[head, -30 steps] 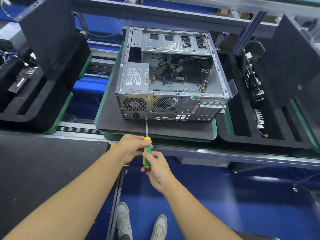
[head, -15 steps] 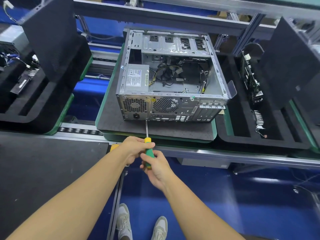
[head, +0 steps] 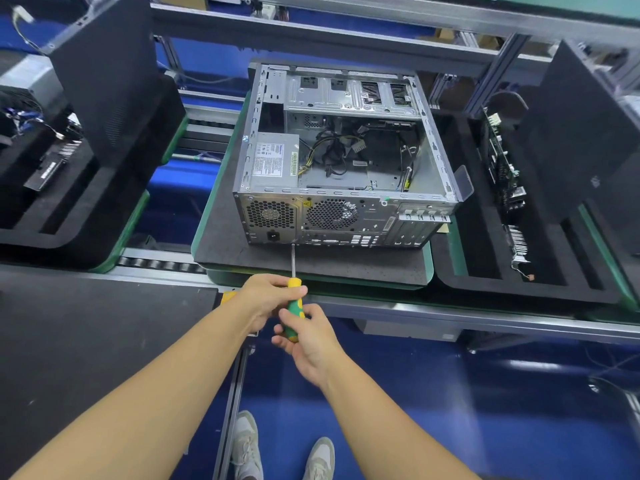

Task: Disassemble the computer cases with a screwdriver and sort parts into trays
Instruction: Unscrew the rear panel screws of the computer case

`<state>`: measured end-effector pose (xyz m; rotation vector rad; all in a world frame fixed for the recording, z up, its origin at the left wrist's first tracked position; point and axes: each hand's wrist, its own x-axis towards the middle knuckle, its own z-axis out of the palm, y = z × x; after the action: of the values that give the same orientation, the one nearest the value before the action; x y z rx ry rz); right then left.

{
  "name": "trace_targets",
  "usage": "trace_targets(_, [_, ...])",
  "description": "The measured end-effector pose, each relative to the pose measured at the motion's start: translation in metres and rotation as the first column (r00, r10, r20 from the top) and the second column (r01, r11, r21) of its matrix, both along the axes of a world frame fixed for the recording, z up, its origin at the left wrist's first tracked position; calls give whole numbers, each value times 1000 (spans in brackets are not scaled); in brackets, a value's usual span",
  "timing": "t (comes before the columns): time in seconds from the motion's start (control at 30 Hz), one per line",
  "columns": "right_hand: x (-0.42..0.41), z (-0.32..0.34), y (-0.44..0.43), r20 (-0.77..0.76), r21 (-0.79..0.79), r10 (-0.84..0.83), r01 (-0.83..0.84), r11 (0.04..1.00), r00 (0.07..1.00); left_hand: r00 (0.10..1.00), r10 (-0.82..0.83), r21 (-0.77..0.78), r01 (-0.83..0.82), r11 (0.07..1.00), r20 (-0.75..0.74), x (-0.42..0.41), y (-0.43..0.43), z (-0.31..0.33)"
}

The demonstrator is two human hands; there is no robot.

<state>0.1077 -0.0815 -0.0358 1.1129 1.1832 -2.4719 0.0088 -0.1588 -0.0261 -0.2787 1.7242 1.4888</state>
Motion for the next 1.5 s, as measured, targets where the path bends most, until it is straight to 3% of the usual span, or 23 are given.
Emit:
trace_targets(0.2, [10, 3, 5, 105, -241, 10, 16, 970, 994, 986, 142, 56, -147, 988, 85, 0, -3, -5])
trace_targets(0.3, [9, 3, 2, 84, -200, -55, 71, 977, 995, 989, 78, 54, -85, 995, 124, 5, 1, -6])
trace_targets(0.4, [10, 2, -2, 20, -93, -48, 50, 994, 999, 999, 19, -23, -18, 1000, 26, 8, 7, -6])
trace_targets(0.5, [10, 3, -3, 17, -57, -50, 51, 997, 999, 995, 99, -26, -99, 995, 3, 8, 9, -10])
trace_targets(0.7, [10, 4, 7, 79, -238, -87, 104, 966, 993, 986, 139, 31, -142, 989, 86, 13, 6, -14])
trace_targets(0.87, [8, 1, 5, 46, -136, -134, 139, 981, 990, 999, 38, -56, -37, 998, 9, 18, 14, -6])
trace_targets(0.97, [6, 1, -1, 20, -80, -142, 143, 987, 990, 992, 116, -119, -121, 985, -46, 18, 17, -5])
trace_targets(1.07, [4, 2, -1, 40, -122, -164, 167, 978, 986, 981, 192, -87, -195, 977, -38, 19, 16, -1])
trace_targets(1.17, [3, 4, 4, 75, -217, -135, 149, 965, 988, 995, 90, -114, -95, 989, -53, 18, 12, 0])
trace_targets(1.27, [1, 0, 5, 104, -180, -166, 183, 967, 981, 966, -79, -372, -19, 928, -246, 11, 22, 2])
trace_targets(1.33, [0, -3, 3, 105, -98, -178, 189, 977, 978, 866, -108, -505, -180, 844, -489, 0, 30, 6])
trace_targets(1.37, [0, -4, 3, 96, -68, -186, 193, 979, 978, 810, -94, -493, -256, 831, -579, -6, 33, 7])
trace_targets(1.43, [0, -4, 6, 89, -26, -193, 196, 980, 977, 768, -79, -474, -307, 825, -635, -18, 39, 7])
trace_targets(1.5, [0, -4, 8, 97, 5, -183, 183, 983, 978, 791, -111, -523, -286, 803, -602, -27, 45, 5])
